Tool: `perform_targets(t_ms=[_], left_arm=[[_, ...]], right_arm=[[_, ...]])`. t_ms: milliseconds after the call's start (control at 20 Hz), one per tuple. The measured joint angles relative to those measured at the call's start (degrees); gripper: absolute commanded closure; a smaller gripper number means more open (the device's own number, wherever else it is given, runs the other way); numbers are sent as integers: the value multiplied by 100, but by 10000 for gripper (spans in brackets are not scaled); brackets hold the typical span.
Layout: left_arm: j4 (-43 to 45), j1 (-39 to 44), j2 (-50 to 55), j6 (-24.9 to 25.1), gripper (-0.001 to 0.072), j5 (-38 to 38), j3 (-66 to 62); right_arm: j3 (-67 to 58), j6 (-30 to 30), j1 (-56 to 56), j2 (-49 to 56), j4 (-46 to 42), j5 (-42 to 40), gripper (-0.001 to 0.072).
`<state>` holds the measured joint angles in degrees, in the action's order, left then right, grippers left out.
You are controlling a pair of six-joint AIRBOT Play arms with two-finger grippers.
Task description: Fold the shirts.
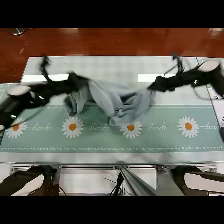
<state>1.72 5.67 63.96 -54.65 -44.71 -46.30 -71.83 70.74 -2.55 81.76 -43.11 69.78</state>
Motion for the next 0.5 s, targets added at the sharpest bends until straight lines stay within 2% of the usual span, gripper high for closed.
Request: perform_targets(t_ms=[250,400,500], left_arm=[[-402,-1674,-1058,109,685,-437,-2085],[-188,-2568,-1663,-138,686,-691,-3051],[247,-3169,-2124,-417,685,-774,-3504]], right_arm=[[-3099,378,0,-852,-271,192,690],[-4089,501,0,-1711,-752,205,690],[-4382,625,0,-2374,-1222,315,690]])
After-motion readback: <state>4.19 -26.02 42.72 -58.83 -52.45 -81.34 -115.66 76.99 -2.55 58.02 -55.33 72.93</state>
